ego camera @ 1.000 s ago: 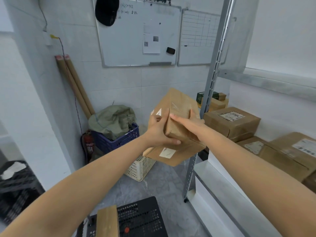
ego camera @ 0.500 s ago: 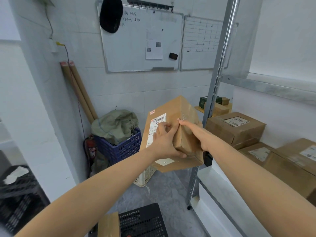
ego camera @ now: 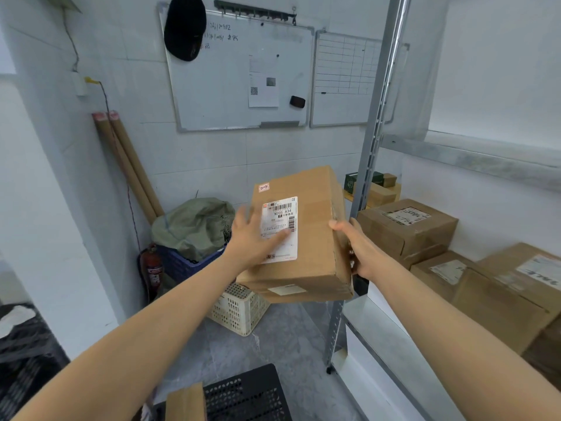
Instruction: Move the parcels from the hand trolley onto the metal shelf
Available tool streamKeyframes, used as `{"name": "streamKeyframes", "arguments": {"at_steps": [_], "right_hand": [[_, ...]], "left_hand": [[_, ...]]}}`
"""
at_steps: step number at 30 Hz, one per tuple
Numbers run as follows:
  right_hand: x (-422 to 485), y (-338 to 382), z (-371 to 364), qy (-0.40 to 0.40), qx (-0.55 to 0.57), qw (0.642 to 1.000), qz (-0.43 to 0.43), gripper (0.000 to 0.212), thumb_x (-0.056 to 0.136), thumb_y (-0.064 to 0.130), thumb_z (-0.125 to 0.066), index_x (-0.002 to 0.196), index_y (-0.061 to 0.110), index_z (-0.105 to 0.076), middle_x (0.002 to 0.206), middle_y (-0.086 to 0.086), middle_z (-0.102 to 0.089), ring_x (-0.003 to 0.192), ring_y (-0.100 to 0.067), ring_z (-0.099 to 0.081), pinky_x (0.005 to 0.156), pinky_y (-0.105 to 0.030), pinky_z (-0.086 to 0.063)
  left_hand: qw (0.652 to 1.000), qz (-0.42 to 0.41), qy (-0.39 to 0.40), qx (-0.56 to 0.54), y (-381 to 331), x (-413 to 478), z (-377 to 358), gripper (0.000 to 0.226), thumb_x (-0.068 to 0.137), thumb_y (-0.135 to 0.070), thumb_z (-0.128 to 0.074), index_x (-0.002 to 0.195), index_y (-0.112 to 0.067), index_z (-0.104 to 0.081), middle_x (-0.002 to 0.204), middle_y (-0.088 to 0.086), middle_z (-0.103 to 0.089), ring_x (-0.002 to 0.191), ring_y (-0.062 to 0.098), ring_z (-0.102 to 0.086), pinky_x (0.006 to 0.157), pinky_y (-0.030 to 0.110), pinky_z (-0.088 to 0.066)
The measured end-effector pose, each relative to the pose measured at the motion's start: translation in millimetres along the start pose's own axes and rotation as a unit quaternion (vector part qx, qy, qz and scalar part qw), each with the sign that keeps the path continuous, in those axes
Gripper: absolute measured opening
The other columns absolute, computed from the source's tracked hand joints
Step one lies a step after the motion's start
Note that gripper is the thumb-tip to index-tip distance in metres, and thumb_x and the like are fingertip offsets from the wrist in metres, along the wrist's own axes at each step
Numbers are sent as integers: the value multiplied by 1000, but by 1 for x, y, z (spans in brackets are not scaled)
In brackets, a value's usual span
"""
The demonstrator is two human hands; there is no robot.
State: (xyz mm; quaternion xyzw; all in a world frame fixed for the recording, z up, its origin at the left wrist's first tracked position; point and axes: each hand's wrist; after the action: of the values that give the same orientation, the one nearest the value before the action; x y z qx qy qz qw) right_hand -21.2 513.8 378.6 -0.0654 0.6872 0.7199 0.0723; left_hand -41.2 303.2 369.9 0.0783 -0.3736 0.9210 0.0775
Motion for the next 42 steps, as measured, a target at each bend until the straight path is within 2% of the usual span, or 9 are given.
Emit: {"name": "streamKeyframes", "arguments": {"at_steps": [3, 6, 11, 20, 23, 30, 34, 38, 42], "right_hand": [[-1, -5, 2, 12, -23, 1000, 0, 69, 88, 44, -51, 145, 35, -12, 129, -2, -37, 115, -23, -38, 96, -42, -33], [-1, -12, 3, 25, -34, 999, 10, 59, 90, 48, -45, 141, 36, -19, 128, -1, -41, 116, -23, -40, 95, -43, -35], [-2, -16, 1, 23, -63, 993, 101, 53, 98, 40, -33, 146, 32, -13, 142, 0, -38, 126, -19, -40, 104, -40, -34], [-38, -22, 28, -65, -230, 949, 206, 87, 84, 50, -49, 142, 47, 17, 149, 1, -27, 132, -20, -37, 111, -53, -31], [-59, -29, 54, -96, -267, 937, 203, 95, 91, 33, -54, 140, 41, 27, 152, 5, -18, 134, -17, -33, 113, -50, -29], [-135, -52, 116, -233, -314, 908, 151, 113, 78, 40, -68, 142, 38, 26, 155, 1, -3, 135, -17, -25, 109, -30, -21], [-184, -69, 142, -289, -324, 890, 135, 112, 69, 55, -61, 140, 45, 25, 155, 2, -6, 135, -16, -28, 111, -32, -24], [-237, -85, 171, -331, -333, 877, 106, 99, 82, 39, -65, 143, 45, 13, 154, 6, -13, 128, -10, -35, 102, -21, -29], [-288, -94, 198, -369, -322, 868, 79, 104, 71, 49, -70, 140, 51, 7, 152, 2, -20, 130, -14, -38, 107, -25, -32]], "left_hand": [[996, 50, 56, -50, 11, -1, -1, 106, 74, -70, -55, 149, -28, 8, 147, 9, -36, 127, 31, -45, 103, 36, -37], [999, 16, 40, -28, 10, -4, -5, 109, 67, -75, -51, 148, -31, 8, 139, 7, -46, 118, 28, -53, 98, 39, -44], [999, -11, 27, -19, 6, -7, -4, 113, 57, -83, -47, 145, -41, 10, 140, 8, -40, 120, 28, -50, 100, 41, -44], [993, -79, 83, -33, -20, -12, -20, 119, 67, -64, -69, 146, -37, 15, 140, 8, -33, 127, 27, -42, 101, 35, -36], [983, -117, 142, -22, -38, -13, -35, 121, 71, -51, -74, 144, -38, 21, 137, 6, -30, 124, 25, -44, 100, 34, -36], [940, -210, 264, -45, -95, -26, -97, 134, 64, -43, -83, 134, -46, 31, 139, 6, -20, 132, 25, -35, 111, 38, -29], [918, -244, 306, -61, -133, -52, -134, 136, 62, -42, -84, 131, -48, 33, 149, 7, -10, 139, 24, -25, 115, 38, -21], [893, -282, 348, -36, -175, -84, -161, 134, 63, -46, -81, 127, -49, 36, 149, 6, -9, 138, 26, -28, 113, 38, -26], [874, -312, 373, -18, -213, -116, -187, 130, 60, -53, -79, 121, -52, 36, 152, 6, -3, 139, 30, -28, 112, 40, -29]]}}
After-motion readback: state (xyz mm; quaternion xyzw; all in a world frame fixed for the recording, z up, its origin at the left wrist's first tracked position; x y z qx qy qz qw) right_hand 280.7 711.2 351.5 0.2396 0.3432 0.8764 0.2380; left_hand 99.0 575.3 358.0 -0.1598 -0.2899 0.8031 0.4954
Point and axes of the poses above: each hand's wrist, its own x-axis towards the middle knuckle, its own z-axis out of the back of the hand, y = z × x
